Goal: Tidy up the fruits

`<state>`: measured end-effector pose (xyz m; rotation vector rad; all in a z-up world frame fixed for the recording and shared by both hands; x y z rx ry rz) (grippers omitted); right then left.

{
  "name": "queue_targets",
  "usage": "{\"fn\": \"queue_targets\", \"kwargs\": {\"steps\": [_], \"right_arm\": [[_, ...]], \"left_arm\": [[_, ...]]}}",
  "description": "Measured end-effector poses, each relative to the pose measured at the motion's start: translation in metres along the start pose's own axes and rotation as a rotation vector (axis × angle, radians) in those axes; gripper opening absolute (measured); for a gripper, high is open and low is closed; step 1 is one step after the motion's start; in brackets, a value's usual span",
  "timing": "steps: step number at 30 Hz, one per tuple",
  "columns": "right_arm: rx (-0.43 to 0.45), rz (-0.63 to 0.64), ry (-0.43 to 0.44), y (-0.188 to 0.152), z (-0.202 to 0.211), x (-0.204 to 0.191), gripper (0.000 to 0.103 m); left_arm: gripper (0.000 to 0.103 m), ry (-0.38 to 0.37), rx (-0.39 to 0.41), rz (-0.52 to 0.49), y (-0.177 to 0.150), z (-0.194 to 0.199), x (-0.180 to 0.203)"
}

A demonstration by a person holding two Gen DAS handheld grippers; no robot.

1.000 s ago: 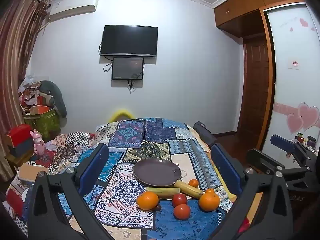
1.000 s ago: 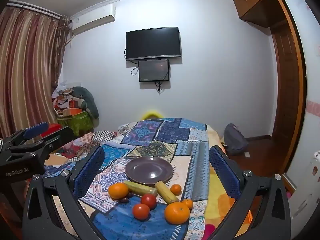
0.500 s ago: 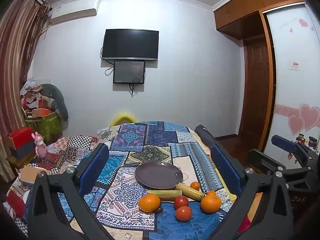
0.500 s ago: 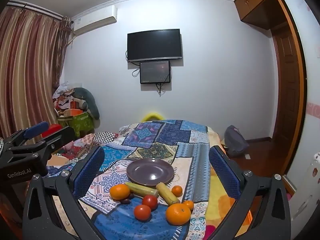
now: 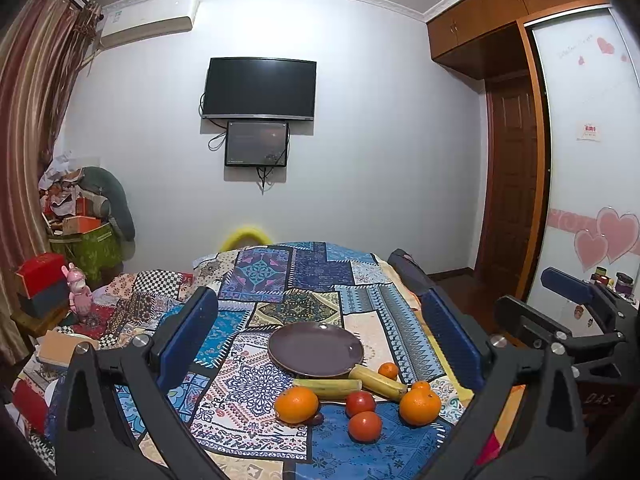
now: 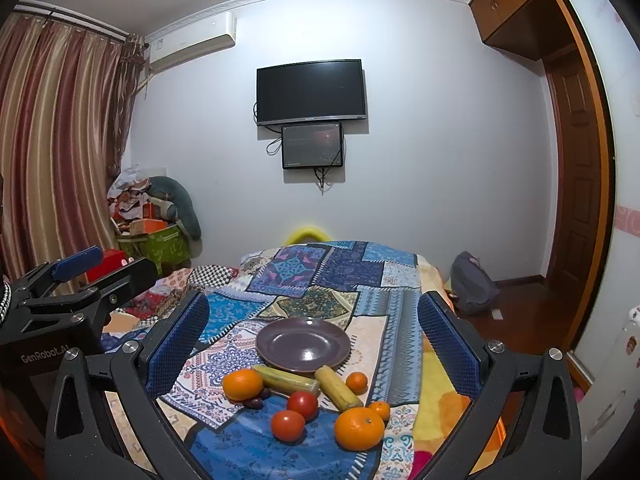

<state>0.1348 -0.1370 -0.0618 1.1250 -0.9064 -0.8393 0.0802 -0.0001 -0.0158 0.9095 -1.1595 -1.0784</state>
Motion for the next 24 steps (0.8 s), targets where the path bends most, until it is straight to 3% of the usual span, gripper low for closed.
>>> {"fn": "queue_targets", "kwargs": {"steps": [24], "right_arm": [[0.010, -0.011, -0.008, 0.0003, 0.0016, 0.0057, 0.103]], "left_arm": [[0.103, 0.000, -0.002, -0.006, 0.0001, -0.0006, 0.0021]]}}
Point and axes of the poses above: each gripper's, at about its wrist camera, not at the fingertips, and z roughly against the way its jaws point, x to its right, y to its top, the point moved 9 cm from there along -z, roughly the way its jaws point, and after that the axes turned 12 degrees about z, right-handed, at the moved point
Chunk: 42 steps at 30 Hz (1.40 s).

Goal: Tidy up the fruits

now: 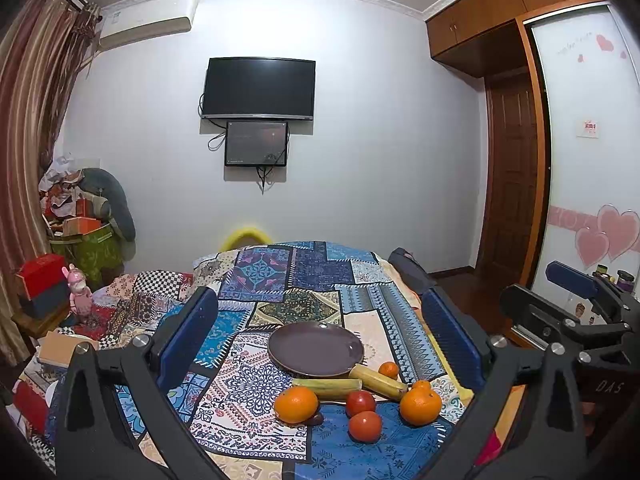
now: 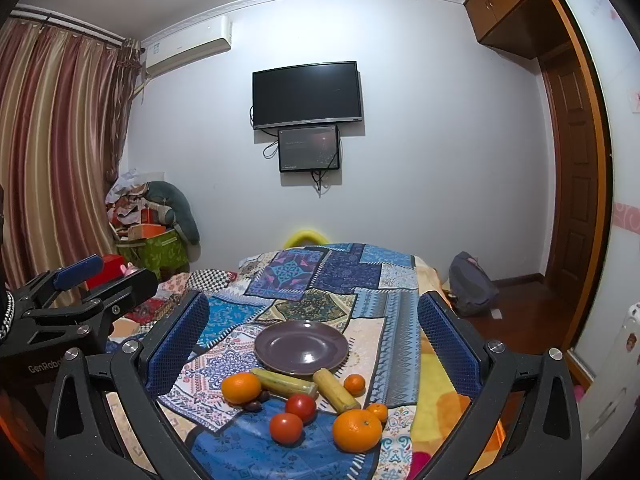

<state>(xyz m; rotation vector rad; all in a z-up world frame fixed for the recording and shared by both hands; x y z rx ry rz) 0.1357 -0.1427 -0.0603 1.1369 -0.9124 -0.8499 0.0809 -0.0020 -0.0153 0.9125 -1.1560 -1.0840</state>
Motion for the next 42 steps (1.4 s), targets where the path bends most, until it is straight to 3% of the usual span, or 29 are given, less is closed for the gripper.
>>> {"fn": "queue_targets", "kwargs": {"steps": [36, 40, 42], "right_arm": [[-0.014, 0.002, 0.016, -0.002, -0.003, -0.002, 0.102], [-0.033, -0.016, 0.041, -0.007, -0.007, 0.000, 0.091], [-0.055, -0.022, 0.049, -0.012, -0.011, 0.003, 0.087]], "left_arm": [[0.103, -0.014, 0.002, 0.021, 0.000, 0.002, -0.005], [0.085, -0.019, -0.027, 0.011, -0.005, -0.003, -0.004], [0.084, -0.018, -0.044, 0.003, -0.009, -0.008, -0.003]]}}
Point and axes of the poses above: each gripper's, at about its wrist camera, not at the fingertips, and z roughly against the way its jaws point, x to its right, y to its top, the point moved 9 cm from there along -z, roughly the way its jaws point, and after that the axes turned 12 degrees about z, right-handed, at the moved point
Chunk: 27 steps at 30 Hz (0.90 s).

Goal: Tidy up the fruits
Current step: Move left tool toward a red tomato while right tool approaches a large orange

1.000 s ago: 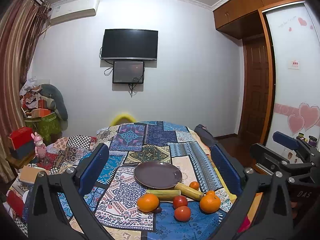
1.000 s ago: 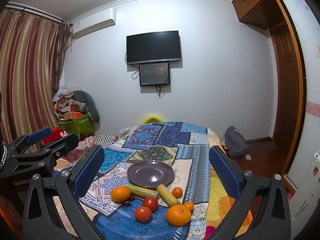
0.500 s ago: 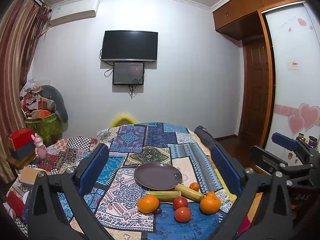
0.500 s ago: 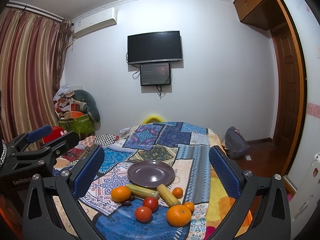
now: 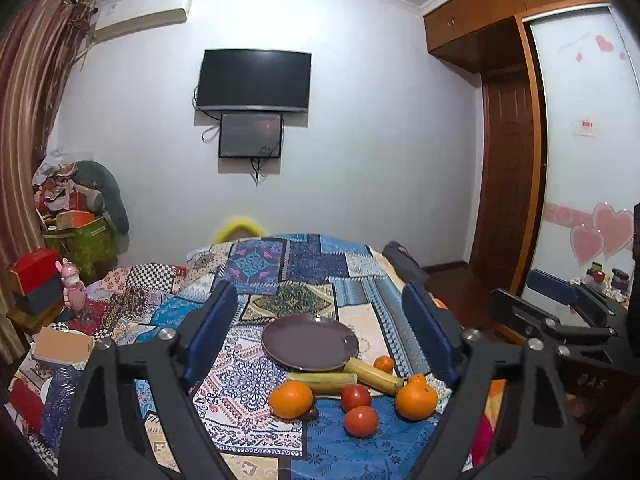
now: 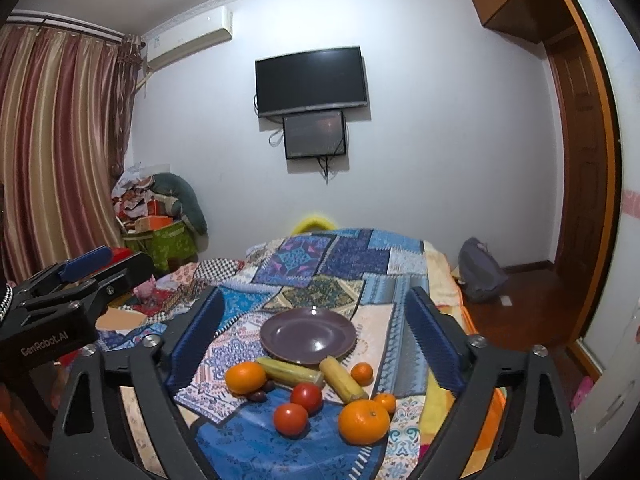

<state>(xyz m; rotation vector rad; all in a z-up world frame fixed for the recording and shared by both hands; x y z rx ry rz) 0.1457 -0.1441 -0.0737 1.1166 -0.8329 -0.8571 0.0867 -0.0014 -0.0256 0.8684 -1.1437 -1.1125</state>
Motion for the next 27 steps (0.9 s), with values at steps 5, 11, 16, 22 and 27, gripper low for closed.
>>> {"fn": "queue_targets", "kwargs": {"steps": [5, 11, 16, 22, 27], "right_arm": [[-0.090, -0.042, 0.020, -0.022, -0.017, 0.014, 0.074], [-0.239, -0.079, 0.021, -0.064, -0.040, 0.033, 0.063], [-0.338, -0.090, 0.029, -0.092, -0.050, 0.039, 0.060], [-0.443, -0.100, 0.058, -0.125, -0.065, 0.041, 0.060], [-0.518, -0.127, 0.101, -0.147, -0.081, 0.038, 0.060]], "left_arm": [[0.072, 0.010, -0.069, -0.032, -0.017, -0.017, 0.000], [0.060, 0.020, -0.173, -0.048, -0.045, -0.044, -0.005], [0.057, 0.040, -0.280, -0.044, -0.075, -0.069, -0.017], [0.057, 0.048, -0.401, -0.015, -0.110, -0.093, -0.028], [0.057, 0.044, -0.481, -0.015, -0.133, -0.109, -0.029]]}}
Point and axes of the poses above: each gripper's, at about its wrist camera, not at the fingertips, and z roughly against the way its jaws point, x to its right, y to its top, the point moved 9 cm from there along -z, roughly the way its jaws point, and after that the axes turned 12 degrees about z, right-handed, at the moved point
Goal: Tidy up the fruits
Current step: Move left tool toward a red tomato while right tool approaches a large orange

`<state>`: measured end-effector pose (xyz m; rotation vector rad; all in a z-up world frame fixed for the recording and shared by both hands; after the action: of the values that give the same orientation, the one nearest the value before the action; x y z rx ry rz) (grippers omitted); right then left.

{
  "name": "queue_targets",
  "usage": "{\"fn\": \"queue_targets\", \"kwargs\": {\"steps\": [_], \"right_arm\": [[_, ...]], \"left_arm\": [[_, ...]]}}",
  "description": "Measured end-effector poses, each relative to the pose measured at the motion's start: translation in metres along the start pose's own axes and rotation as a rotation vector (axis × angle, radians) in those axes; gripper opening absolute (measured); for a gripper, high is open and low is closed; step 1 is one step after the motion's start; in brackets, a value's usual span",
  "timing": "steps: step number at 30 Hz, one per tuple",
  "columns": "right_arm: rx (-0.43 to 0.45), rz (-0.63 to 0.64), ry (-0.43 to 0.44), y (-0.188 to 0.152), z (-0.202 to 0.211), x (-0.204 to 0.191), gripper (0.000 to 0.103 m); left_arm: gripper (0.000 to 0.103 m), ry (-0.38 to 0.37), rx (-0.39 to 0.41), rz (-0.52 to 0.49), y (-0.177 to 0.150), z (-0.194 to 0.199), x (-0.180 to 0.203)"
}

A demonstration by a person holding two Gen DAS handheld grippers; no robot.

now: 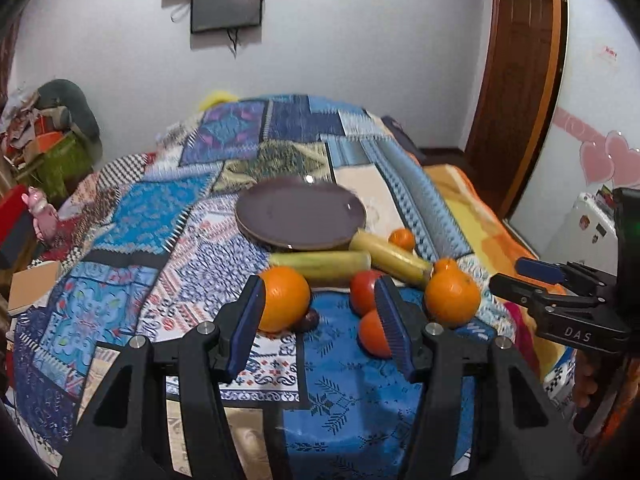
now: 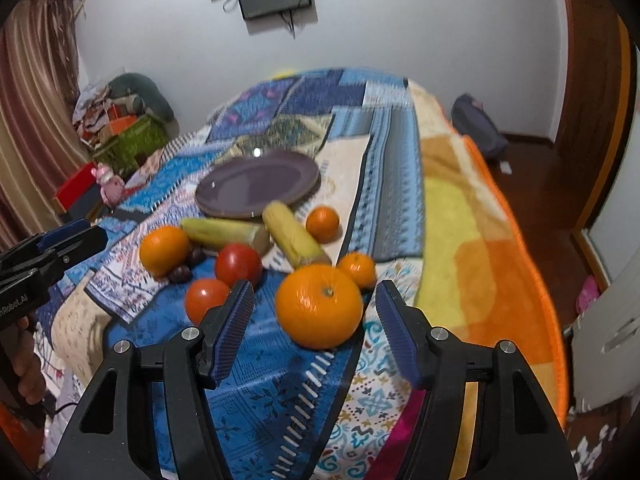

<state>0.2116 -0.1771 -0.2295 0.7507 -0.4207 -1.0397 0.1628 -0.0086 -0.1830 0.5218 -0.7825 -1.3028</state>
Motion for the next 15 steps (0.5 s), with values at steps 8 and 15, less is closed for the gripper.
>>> {"fn": "queue_targets", "kwargs": {"steps": [8, 15], "right_arm": [[-0.098, -0.023, 0.043, -0.015, -0.037, -0.002, 0.060], [-0.144, -0.037, 0.067, -0.021, -0.054, 0.001, 0.066]], "left_arm": [[0.057, -0.028, -0.094, -0.013, -0.016, -0.032, 0.008], [0.057, -0.051, -0.146, 0.000, -0.022, -0.053, 0.012]]}}
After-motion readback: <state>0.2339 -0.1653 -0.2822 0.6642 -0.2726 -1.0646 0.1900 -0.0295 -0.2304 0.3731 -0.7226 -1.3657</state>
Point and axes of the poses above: each gripper's, at about its wrist camera, not at the fingertips, and z roughly against the way its jaws point, x to its right, y to its top, the point moved 9 cm from there along -z, roughly the way its jaws point, and after that the axes turned 12 degrees about z, right-handed, at the moved point
